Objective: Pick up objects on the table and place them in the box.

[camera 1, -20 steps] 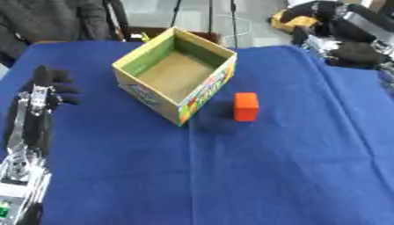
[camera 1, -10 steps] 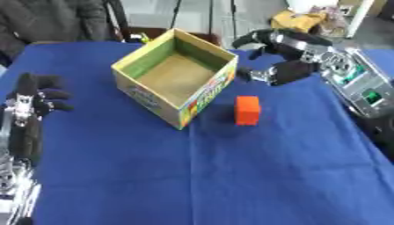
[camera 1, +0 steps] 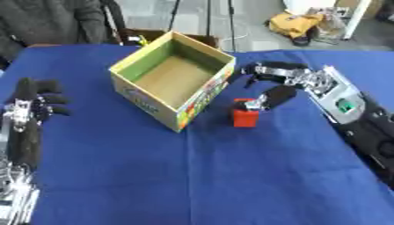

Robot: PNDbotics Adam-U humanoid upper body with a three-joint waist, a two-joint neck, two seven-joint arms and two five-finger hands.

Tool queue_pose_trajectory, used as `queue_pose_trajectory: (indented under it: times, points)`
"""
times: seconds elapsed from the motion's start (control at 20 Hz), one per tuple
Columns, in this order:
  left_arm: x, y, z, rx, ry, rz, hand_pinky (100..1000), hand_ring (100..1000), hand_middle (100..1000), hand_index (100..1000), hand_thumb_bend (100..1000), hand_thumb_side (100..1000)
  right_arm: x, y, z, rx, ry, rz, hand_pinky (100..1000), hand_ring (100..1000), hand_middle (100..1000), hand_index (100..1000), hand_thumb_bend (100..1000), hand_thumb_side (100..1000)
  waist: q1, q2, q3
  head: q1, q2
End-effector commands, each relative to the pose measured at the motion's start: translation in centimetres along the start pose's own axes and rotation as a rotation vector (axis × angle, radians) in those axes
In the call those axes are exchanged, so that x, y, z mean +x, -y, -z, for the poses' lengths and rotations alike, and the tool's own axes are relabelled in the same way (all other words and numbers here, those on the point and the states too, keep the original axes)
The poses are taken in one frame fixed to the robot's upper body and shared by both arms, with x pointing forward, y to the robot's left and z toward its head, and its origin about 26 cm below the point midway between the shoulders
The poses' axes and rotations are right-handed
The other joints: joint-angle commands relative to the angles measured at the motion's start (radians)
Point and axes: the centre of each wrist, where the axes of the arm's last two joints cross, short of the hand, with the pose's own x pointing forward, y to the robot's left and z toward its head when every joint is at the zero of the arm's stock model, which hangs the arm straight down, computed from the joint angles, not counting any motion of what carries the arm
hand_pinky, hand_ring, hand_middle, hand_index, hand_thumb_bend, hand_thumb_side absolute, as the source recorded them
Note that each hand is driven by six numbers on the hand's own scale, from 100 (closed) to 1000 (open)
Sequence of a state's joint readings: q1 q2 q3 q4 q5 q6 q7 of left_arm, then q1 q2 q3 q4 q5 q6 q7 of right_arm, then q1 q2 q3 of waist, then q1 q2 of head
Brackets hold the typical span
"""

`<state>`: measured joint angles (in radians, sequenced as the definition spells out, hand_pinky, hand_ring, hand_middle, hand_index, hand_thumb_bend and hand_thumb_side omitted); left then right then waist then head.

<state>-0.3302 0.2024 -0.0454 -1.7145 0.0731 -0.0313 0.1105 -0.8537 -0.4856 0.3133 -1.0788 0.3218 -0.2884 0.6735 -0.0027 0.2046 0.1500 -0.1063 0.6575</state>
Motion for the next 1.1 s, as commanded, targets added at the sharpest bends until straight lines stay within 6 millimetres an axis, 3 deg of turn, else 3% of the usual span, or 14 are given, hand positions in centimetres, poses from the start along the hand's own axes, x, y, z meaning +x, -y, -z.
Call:
queue_pose_trajectory:
  times: [0.05, 0.55, 0.75, 0.85, 0.9, 0.95, 1.0, 1.1]
  points:
    - [0.8, -0.1, 0.4, -0.009, 0.031, 0.003, 519, 587, 591, 693, 630, 837, -0.4, 0.7, -0.3, 0.013, -0.005, -0.068, 822, 1000, 848, 882, 443, 494, 0.002, -0.013, 0.000, 0.003, -0.013]
    - [0.7, 0.0, 0.4, -0.007, 0.029, -0.001, 518, 588, 590, 693, 632, 836, -1.9, -1.3, 0.4, 0.065, -0.019, -0.181, 783, 930, 824, 873, 426, 453, 0.006, -0.012, -0.002, 0.008, -0.016]
    - [0.7, 0.0, 0.4, -0.007, 0.028, -0.003, 518, 588, 590, 693, 632, 836, -2.3, -2.1, 0.8, 0.067, -0.042, -0.214, 670, 816, 808, 863, 305, 309, 0.007, -0.012, -0.002, 0.009, -0.017]
    - [0.6, 0.0, 0.4, -0.007, 0.027, -0.003, 518, 588, 590, 693, 632, 836, -2.4, -2.3, 0.9, 0.062, -0.056, -0.230, 580, 745, 793, 851, 200, 213, 0.007, -0.012, -0.003, 0.009, -0.017]
    - [0.6, 0.0, 0.3, -0.007, 0.026, -0.004, 518, 588, 590, 693, 632, 836, -2.5, -2.4, 0.9, 0.056, -0.063, -0.237, 580, 745, 792, 851, 211, 211, 0.008, -0.013, -0.002, 0.010, -0.018]
    - [0.6, 0.1, 0.3, -0.007, 0.026, -0.004, 518, 588, 590, 693, 633, 836, -2.6, -2.5, 0.9, 0.046, -0.071, -0.245, 492, 659, 770, 841, 146, 166, 0.008, -0.013, -0.003, 0.010, -0.017]
    - [0.6, 0.1, 0.3, -0.006, 0.026, -0.004, 518, 588, 589, 692, 633, 836, -2.7, -2.5, 0.8, 0.032, -0.078, -0.254, 458, 623, 757, 831, 100, 142, 0.008, -0.013, -0.003, 0.011, -0.017]
    - [0.6, 0.0, 0.3, -0.005, 0.025, -0.004, 518, 589, 589, 692, 633, 836, -2.7, -2.3, 0.8, -0.003, -0.085, -0.269, 394, 558, 730, 824, 100, 119, 0.008, -0.015, -0.003, 0.012, -0.017]
